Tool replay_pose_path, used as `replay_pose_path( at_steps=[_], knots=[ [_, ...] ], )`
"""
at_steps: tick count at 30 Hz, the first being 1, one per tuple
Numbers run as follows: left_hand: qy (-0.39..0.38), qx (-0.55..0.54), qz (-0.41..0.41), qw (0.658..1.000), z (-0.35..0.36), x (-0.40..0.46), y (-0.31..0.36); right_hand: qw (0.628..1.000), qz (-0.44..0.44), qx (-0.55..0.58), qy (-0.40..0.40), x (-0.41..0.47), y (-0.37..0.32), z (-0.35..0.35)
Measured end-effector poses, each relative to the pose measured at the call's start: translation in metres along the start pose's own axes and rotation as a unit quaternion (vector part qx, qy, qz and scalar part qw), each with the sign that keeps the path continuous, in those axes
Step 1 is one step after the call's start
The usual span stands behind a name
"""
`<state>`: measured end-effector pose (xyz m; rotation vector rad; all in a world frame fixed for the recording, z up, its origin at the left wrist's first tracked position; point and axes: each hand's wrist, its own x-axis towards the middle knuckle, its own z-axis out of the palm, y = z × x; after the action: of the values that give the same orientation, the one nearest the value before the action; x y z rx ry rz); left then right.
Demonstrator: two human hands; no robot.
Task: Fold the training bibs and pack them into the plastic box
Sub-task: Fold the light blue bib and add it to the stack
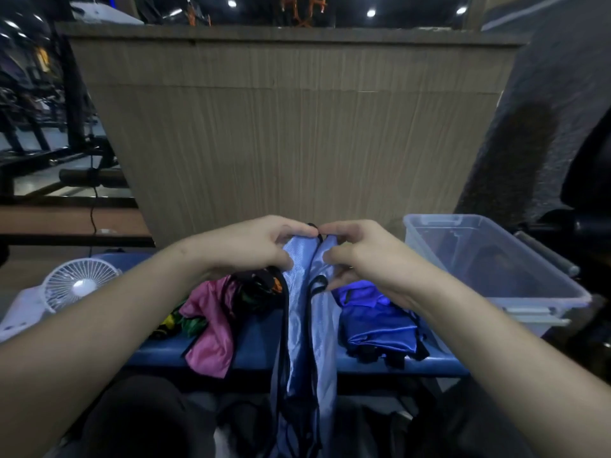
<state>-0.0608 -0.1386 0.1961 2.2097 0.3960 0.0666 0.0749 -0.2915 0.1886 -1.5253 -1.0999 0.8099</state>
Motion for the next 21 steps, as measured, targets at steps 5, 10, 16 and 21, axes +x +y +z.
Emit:
replay_pose_path(
  at_steps=[5,10,16,21],
  knots=[
    [0.035,-0.034,0.032,0.998,0.009,0.004,-0.002,0.999,-0.011,0.048,0.005,-0.001,0.004,0.005],
    [0.059,0.002,0.066,0.996,0.014,-0.001,0.005,0.993,0.002,0.122,0.000,0.002,0.006,0.009],
    [0.101,0.060,0.082,0.990,0.015,0.003,-0.006,0.993,-0.002,0.115,0.017,0.003,0.014,0.006],
    [0.059,0.028,0.066,0.996,0.005,0.001,-0.009,0.998,-0.026,0.020,0.052,0.006,0.027,0.004]
  ],
)
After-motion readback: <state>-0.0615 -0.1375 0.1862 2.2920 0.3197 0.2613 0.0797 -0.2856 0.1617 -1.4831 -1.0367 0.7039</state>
